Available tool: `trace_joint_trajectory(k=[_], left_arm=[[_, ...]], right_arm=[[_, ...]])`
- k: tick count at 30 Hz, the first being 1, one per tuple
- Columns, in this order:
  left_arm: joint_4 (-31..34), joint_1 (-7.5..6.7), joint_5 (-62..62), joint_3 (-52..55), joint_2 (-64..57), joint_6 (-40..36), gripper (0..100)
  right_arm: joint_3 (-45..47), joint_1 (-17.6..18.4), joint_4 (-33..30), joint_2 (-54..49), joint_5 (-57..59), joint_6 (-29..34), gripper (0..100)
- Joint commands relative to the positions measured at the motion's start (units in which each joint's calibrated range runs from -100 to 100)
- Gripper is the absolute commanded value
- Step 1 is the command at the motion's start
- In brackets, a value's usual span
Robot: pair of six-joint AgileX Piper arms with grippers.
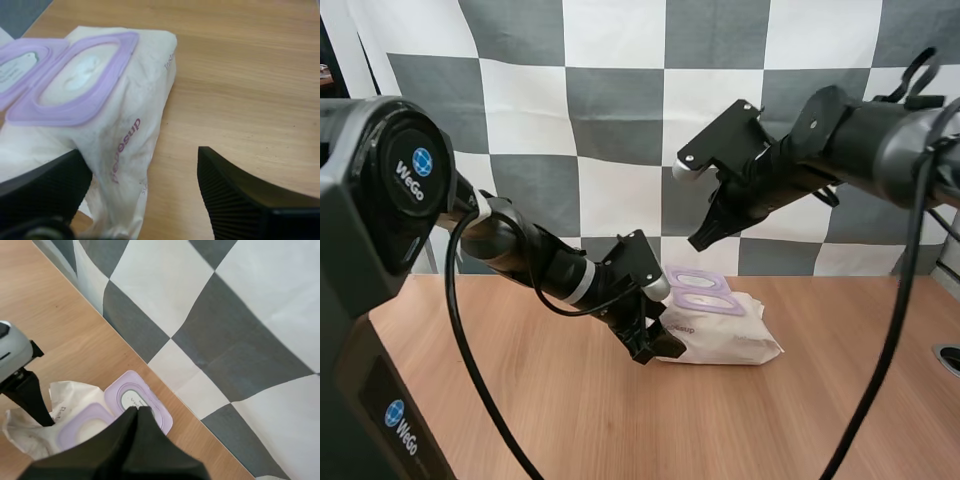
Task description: Open the wet wipes lid
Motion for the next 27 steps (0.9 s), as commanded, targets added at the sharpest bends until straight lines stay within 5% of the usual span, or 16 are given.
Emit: trace_joint_trajectory(k=[1,18,22,27], left_arm=[[0.64,0.03,2.13,-0.03,-5.92,-0.85,100],[8.97,0.12,12.22,-0.03,-49.64,-13.33,100],[18.84,1.28,14.02,-0.32,-61.97,-26.58,94],[23.70,2.45,16.54,-0.32,-71.71,-33.02,86]], right_arm=[[-0.09,0.01,-1.66,-20.22,2.41,3.19,0],[-0.09,0.01,-0.15,-38.75,8.19,10.84,0],[-0.09,0.01,1.92,-41.63,10.12,10.84,0],[-0.09,0.01,3.60,-45.00,13.09,12.35,0]])
